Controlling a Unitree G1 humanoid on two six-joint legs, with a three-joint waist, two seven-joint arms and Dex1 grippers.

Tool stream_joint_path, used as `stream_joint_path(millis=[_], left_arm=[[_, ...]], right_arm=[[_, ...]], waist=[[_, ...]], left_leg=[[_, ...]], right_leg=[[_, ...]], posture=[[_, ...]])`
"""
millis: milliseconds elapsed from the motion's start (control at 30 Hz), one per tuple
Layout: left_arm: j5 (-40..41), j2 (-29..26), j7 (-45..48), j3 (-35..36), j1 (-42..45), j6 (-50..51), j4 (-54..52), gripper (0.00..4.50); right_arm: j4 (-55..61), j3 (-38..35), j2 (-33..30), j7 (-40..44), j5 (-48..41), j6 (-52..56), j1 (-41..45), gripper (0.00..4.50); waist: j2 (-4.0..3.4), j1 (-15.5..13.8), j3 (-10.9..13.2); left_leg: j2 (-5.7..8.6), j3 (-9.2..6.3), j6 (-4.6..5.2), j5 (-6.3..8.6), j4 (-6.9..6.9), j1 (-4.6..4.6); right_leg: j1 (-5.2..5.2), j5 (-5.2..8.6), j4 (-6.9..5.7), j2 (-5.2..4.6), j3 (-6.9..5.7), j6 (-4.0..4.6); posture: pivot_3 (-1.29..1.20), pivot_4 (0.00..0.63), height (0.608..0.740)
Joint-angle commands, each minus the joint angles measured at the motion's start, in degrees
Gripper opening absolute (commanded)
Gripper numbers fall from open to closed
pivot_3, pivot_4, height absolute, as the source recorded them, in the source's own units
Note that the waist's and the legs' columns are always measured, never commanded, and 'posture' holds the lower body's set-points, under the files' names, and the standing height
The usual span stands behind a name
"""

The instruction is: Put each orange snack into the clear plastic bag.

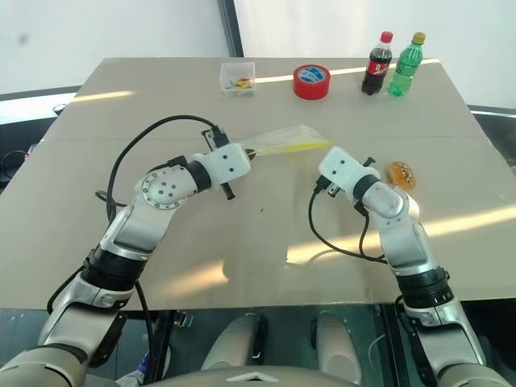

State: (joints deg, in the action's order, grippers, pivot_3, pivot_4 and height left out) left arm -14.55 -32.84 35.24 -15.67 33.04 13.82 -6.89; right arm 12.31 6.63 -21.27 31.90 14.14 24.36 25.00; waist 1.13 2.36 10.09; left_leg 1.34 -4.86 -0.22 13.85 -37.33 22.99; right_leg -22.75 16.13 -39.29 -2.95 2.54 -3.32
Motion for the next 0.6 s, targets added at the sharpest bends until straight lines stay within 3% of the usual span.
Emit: stream_joint_path(millis=[33,233,600], left_arm=[[-0.5,-0.4,0.0,1.4,0.5,-1.1,-1.3,0.0],[-0.4,-0.4,0.3,1.3,0.2,-0.9,-2.0,0.0],[-0.3,-0.1,0.8,1.3,-0.2,-0.2,-3.3,0.0]], right_arm=[[6.3,-2.8,4.3,-0.7,-6.3,6.7,0.9,0.05],[7.1,-1.3,11.6,-4.3,-10.2,12.9,4.7,0.05],[2.4,1.8,13.2,-7.3,-11.4,11.1,7.8,0.05]], waist=[[0.0,0.1,0.0],[-0.01,-0.1,0.0],[-0.01,0.0,0.0]], left_leg=[[-0.01,0.0,0.0,0.0,0.0,-0.03],[-0.02,-0.02,0.0,0.0,-0.02,-0.08],[0.01,-0.05,-0.01,0.0,-0.02,-0.06]], right_leg=[[0.0,0.0,-0.07,0.02,0.01,0.0],[-0.01,0.01,-0.17,0.05,0.0,0.01],[-0.02,0.01,-0.15,0.02,-0.03,0.01]], posture=[[0.0,0.15,0.74],[0.0,0.15,0.74],[0.0,0.15,0.74]])
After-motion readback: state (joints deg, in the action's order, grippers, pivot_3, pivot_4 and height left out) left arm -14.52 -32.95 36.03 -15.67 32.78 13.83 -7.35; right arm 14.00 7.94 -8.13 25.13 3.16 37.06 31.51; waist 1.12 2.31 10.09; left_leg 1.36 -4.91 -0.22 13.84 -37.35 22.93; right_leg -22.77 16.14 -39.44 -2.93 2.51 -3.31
